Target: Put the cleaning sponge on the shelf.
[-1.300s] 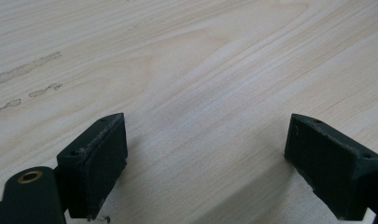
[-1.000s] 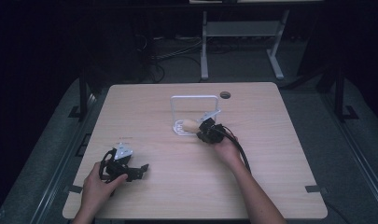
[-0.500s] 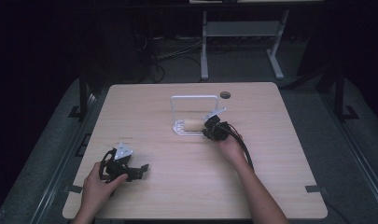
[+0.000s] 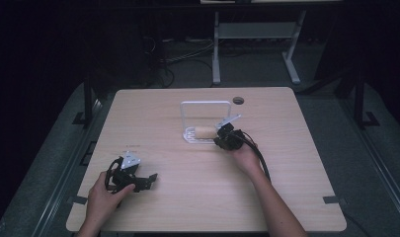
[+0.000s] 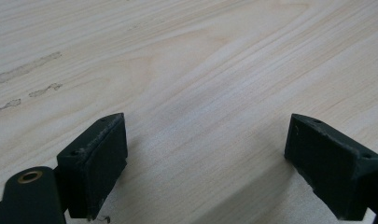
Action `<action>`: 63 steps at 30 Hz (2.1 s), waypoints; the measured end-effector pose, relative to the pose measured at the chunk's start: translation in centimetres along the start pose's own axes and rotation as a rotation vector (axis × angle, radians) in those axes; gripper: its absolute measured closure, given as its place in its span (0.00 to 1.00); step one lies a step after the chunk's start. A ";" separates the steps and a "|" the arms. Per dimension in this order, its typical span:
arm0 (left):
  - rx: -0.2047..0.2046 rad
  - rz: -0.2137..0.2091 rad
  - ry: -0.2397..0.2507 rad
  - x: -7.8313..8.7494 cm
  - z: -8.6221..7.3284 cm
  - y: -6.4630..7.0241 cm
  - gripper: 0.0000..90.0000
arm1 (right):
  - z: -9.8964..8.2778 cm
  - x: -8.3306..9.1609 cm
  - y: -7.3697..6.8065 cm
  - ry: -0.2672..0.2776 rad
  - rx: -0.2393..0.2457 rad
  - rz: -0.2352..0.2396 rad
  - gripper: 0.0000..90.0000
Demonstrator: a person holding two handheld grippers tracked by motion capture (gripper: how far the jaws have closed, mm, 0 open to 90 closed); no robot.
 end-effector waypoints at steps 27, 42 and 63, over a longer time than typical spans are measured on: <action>-0.003 0.000 0.001 0.0 0.0 0.0 0.14 | -3.3 3.7 -1.7 0.039 -0.013 -0.015 0.50; -0.003 0.000 0.001 0.0 0.0 0.0 0.14 | -6.5 6.1 -2.1 0.077 -0.051 -0.023 0.31; -0.003 0.000 0.001 0.0 0.0 0.0 0.14 | -11.1 9.4 -3.3 0.140 -0.089 -0.063 0.17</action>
Point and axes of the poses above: each handheld gripper's, and its own axes: x roughly backward along the jaws, z roughly out of its top, y roughly to its right, the point moved 10 cm from there along -x, roughly forward along the jaws, and after that the axes turned 15 degrees about z, right-handed, at the moved point
